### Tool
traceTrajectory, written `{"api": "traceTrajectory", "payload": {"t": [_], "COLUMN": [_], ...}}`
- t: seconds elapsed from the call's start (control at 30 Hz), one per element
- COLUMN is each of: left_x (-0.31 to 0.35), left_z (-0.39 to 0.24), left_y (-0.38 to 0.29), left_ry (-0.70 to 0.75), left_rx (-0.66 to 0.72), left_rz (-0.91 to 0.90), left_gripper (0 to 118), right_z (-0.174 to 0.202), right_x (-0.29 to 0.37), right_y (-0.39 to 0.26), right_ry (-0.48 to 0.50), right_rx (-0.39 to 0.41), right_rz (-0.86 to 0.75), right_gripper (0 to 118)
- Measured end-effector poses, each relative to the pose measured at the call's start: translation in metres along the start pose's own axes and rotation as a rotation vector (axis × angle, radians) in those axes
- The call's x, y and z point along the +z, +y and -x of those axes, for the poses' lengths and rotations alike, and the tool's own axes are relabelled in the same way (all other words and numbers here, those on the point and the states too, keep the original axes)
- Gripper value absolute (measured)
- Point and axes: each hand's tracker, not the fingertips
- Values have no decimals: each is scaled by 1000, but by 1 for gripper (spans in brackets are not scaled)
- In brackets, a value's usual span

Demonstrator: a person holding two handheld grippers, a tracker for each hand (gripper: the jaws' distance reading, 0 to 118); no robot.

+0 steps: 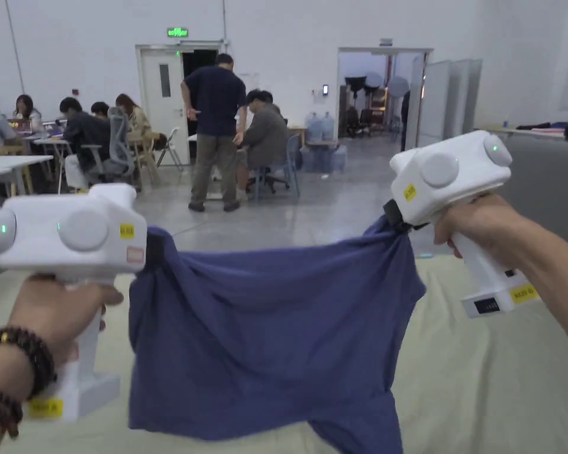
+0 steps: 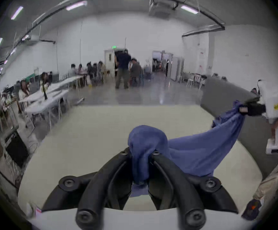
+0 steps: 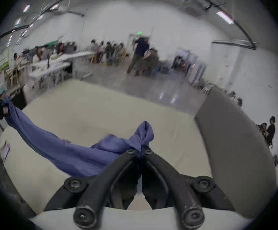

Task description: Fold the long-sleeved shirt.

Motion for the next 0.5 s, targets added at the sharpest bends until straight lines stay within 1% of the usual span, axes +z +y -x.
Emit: {"api": "traceTrajectory", "payload": {"t": [0.07,0.13,0.17,0.2,0.27,0.3,0.33,0.43,0.5], "left_x": [0,0,1,2,1,-1,-3,-19,-37], "left_z": [-2,-8,-11,-12,-17,-22,-25,-33,-33], "left_y": [49,89,106,117,134,137,139,130,111], "left_ry": [-16,5,1,-30,-68,-79,-65,-57,-56], "left_rx": [30,35,62,85,127,131,113,91,82], "left_rz": [-42,-70,-106,-120,-117,-140,-122,-111,-63], "left_gripper": [9,9,9,9,9,9,9,9,9], "right_z": [-14,-23,-26,-29,-36,-39,-42,-47,-47], "right_x": [20,36,40,41,45,46,43,37,23], "right_y": [25,46,54,61,68,70,71,63,48], "right_ry": [-47,-141,-188,-207,-206,-196,-199,-194,-181], "right_rx": [-24,-46,-43,-43,-55,-61,-72,-84,-84], "right_rz": [-68,-156,-177,-180,-214,-212,-218,-212,-196], "right_gripper": [0,0,0,0,0,0,0,0,0]}}
